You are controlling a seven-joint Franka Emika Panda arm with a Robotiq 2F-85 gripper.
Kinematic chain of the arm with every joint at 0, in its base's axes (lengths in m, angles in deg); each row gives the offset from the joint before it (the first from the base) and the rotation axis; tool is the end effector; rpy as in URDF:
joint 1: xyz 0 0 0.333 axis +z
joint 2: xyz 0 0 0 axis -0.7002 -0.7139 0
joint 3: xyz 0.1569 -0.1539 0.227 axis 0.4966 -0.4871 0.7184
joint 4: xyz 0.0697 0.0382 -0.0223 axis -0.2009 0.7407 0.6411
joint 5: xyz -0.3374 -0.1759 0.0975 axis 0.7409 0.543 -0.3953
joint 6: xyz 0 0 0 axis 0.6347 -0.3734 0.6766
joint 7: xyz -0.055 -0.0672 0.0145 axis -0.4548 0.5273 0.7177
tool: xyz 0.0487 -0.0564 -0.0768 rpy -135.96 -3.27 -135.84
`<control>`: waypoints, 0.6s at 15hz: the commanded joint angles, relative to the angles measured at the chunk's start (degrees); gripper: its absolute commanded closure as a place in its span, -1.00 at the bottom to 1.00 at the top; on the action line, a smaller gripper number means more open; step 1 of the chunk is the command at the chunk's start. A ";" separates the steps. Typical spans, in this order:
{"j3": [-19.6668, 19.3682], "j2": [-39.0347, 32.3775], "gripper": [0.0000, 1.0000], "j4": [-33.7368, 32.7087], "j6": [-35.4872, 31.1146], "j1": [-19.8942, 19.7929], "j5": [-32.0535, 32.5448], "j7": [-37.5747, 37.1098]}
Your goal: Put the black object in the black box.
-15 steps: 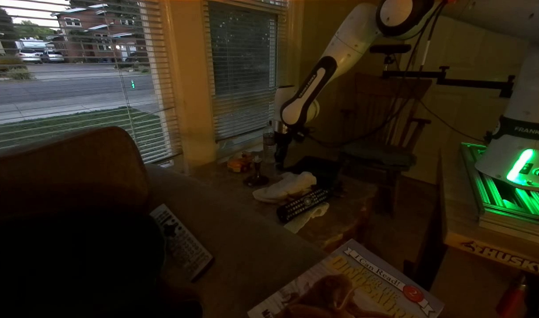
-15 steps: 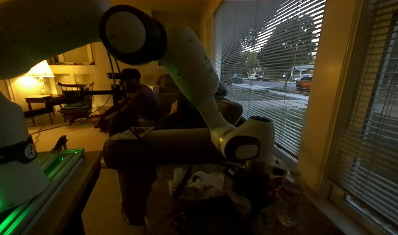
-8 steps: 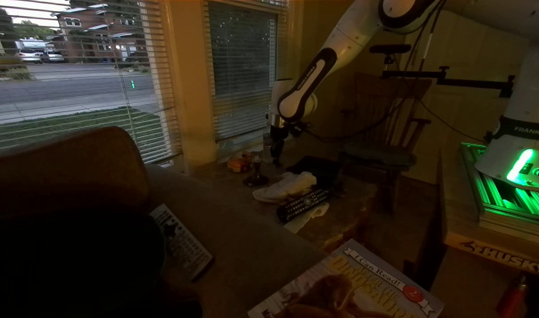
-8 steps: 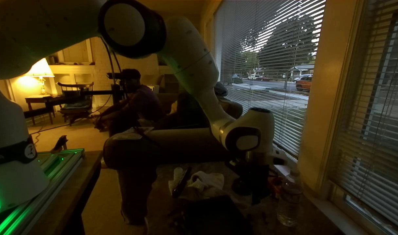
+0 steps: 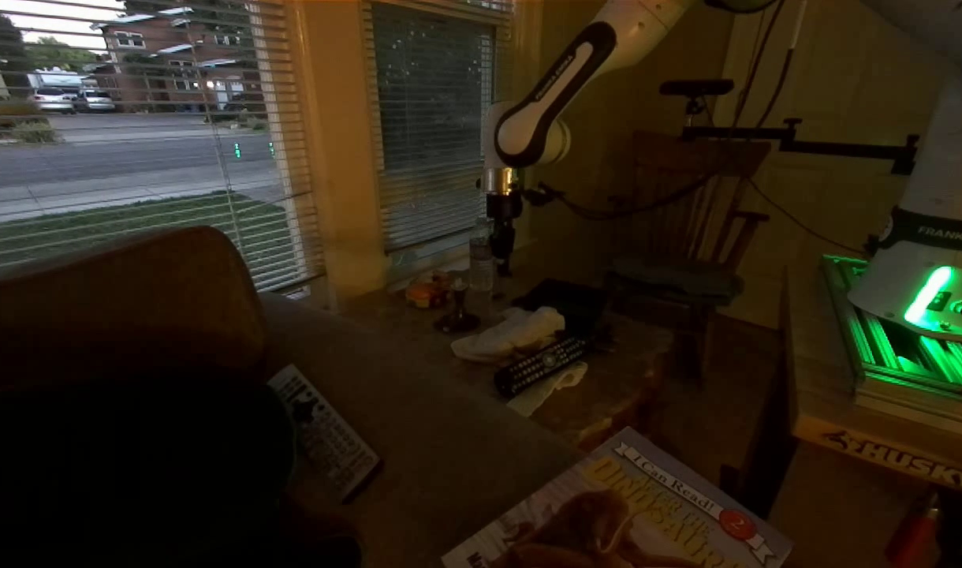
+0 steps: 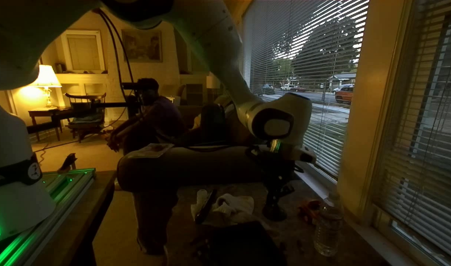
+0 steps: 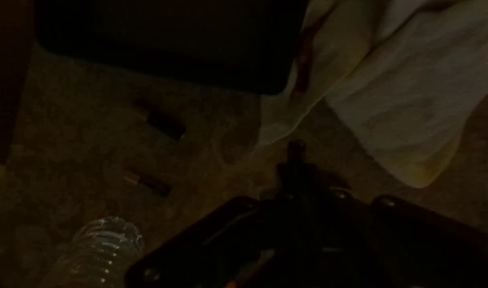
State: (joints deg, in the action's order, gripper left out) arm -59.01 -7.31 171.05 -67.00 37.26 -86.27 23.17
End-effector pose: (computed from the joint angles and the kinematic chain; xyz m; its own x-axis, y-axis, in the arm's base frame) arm 0.6754 0.0013 0.0995 0.9679 0.2437 -0.0611 0.2364 -0.9657 -0.1076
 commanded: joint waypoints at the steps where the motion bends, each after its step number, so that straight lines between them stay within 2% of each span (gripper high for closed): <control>1: 1.59 8.39 0.95 7.88 8.71 -1.66 -4.74 1.75; 4: -0.01 11.84 0.95 10.72 13.57 -0.85 -6.42 0.21; 9: -3.75 15.65 0.95 18.10 10.30 0.61 -2.76 0.92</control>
State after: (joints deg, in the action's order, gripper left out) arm -60.37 4.56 182.68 -53.90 36.54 -90.56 23.32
